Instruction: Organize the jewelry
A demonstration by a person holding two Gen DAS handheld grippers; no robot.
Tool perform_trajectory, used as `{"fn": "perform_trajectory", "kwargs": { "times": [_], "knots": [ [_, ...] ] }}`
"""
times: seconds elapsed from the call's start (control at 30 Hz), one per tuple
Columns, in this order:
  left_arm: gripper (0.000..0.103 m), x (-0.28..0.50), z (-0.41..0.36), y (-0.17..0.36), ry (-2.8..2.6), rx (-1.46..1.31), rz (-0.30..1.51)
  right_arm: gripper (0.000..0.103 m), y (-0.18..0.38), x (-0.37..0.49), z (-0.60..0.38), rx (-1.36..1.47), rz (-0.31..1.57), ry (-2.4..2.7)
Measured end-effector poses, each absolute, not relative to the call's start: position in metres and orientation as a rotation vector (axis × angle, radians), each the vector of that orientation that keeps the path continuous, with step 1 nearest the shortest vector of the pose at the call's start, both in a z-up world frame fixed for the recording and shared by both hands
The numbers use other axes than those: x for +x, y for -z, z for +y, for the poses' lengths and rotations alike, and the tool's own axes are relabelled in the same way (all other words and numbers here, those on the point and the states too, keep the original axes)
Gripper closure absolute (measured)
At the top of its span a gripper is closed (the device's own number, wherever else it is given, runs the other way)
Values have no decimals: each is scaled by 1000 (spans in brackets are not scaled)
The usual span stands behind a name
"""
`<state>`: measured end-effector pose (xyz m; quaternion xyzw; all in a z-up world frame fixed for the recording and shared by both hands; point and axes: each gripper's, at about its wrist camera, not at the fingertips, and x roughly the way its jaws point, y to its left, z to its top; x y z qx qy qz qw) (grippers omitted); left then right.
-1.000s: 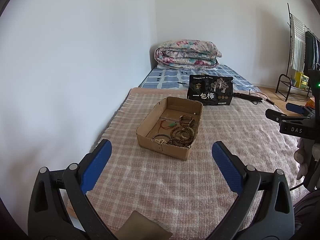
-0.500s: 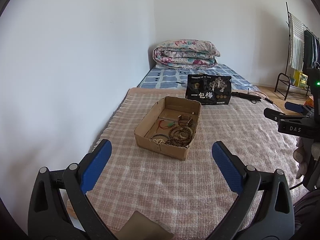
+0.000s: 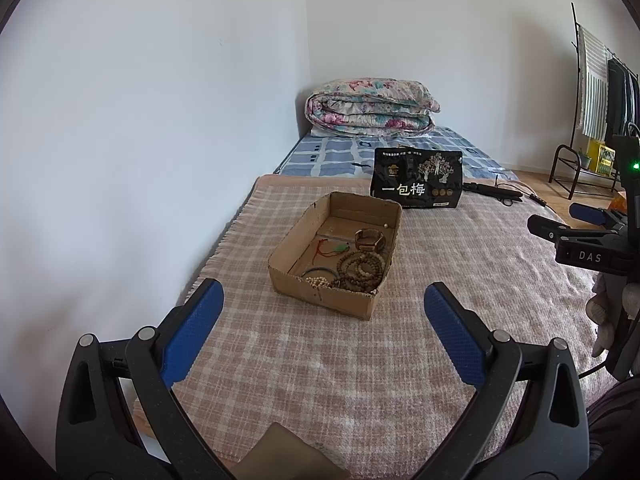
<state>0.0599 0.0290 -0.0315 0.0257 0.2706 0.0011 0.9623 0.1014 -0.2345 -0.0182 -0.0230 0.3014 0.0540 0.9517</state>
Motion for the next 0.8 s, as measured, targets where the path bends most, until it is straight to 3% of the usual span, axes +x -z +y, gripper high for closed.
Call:
{"fn": "perform_trajectory", "kwargs": {
  "times": [0.8],
  "knots": [
    [1,59,28,33,-6,49,544,0,20,100,-237,-48,618,-110]
  ]
}}
